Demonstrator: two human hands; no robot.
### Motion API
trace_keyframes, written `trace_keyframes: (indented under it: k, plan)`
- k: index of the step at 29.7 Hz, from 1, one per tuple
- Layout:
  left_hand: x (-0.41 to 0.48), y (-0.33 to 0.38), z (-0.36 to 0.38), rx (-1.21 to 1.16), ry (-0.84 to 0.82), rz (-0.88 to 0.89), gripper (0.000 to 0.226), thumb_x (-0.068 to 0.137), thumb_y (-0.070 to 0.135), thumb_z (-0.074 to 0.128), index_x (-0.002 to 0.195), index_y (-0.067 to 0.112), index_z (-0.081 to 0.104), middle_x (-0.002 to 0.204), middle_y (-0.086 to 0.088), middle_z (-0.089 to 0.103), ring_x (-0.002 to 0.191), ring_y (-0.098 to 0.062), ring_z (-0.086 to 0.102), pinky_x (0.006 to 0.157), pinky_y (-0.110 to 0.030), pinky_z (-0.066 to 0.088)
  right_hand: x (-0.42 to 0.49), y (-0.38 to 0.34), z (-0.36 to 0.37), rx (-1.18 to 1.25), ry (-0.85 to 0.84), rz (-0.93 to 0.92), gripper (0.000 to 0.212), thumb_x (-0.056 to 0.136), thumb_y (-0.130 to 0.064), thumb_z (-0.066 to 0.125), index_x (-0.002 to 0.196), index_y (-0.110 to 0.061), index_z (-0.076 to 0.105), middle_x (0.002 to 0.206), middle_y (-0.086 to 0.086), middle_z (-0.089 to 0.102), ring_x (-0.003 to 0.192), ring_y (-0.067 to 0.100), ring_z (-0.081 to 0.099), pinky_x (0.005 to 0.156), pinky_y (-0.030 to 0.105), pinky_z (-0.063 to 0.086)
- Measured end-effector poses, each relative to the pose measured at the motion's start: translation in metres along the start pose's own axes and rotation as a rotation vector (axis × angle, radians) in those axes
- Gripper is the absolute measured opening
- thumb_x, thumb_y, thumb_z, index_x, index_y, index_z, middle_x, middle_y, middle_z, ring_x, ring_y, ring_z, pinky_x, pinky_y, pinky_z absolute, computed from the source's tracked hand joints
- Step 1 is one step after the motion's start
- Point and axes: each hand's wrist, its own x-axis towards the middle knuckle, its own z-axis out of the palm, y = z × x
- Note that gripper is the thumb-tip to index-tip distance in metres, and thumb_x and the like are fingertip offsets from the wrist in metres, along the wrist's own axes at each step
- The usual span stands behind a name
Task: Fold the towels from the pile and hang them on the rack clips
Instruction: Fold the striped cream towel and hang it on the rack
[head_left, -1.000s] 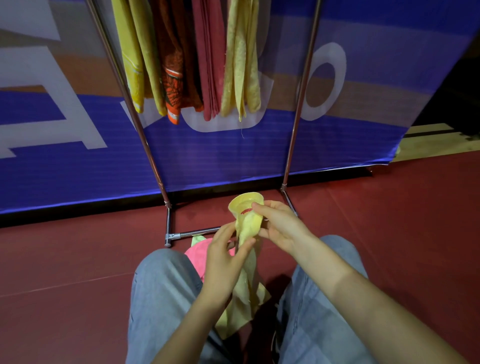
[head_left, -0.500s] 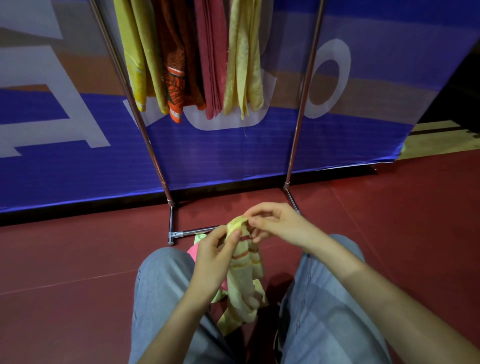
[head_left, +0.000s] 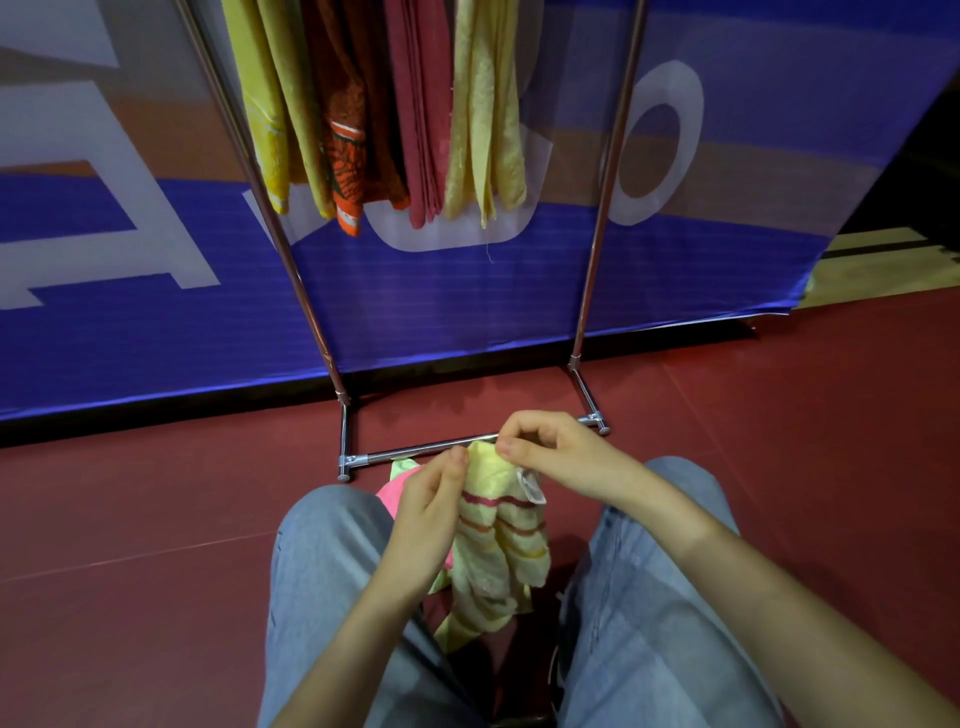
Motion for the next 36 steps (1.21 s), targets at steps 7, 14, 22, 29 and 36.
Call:
trace_keyframes:
  k: [7,14,22,29,36]
  plan:
    - [-0.002,0.003,0.001,0.021,0.085,0.018,0.055,0.089,0.041,0.043,0.065,-0.008,0.047,0.061,-0.007,0.042,0.060,-0.013,0.039,0.059,-0.030,0.034,-0.009,0.007,-0.001,-0.005,-0.004,0.055,0.022,0.087,-0.007,0.055,0.071,-0.022,0.057,0.064,-0.012,0.054,0.055,-0.009,0.049,0.059,0.007,0.038]
    - [0.005,0.010,-0.008,0.053,0.268,-0.002,0.038,0.096,0.021,0.036,0.061,0.008,0.043,0.052,0.004,0.039,0.048,-0.001,0.034,0.047,-0.015,0.031,-0.022,0.030,-0.009,-0.282,-0.171,0.128,0.038,0.082,-0.030,0.063,0.062,0.001,0.054,0.064,0.000,0.039,0.064,0.012,0.036,0.064,0.029,0.029]
    - [0.014,0.017,-0.017,0.133,0.329,-0.022,0.042,0.096,0.026,0.033,0.055,0.018,0.032,0.054,0.000,0.031,0.053,-0.010,0.030,0.053,-0.031,0.026,-0.040,0.041,-0.032,-0.461,-0.043,0.123,0.022,0.081,-0.034,0.061,0.067,-0.017,0.057,0.083,-0.009,0.049,0.078,0.000,0.044,0.078,0.019,0.033]
    - [0.012,0.009,-0.021,0.195,0.174,0.026,0.037,0.089,0.039,0.032,0.067,0.011,0.040,0.066,-0.002,0.037,0.063,-0.011,0.035,0.060,-0.025,0.033,-0.043,0.027,-0.046,-0.067,0.265,0.063,0.018,0.082,-0.005,0.061,0.064,-0.008,0.058,0.057,-0.006,0.054,0.057,0.001,0.048,0.058,0.012,0.038]
    - [0.007,0.012,-0.026,0.274,0.166,0.112,0.027,0.086,0.027,0.038,0.059,0.022,0.038,0.057,0.008,0.034,0.052,0.001,0.035,0.051,-0.013,0.030,-0.043,0.021,-0.049,0.134,0.497,-0.001,0.019,0.077,-0.008,0.067,0.075,-0.024,0.057,0.059,0.007,0.055,0.060,0.013,0.049,0.062,0.023,0.038]
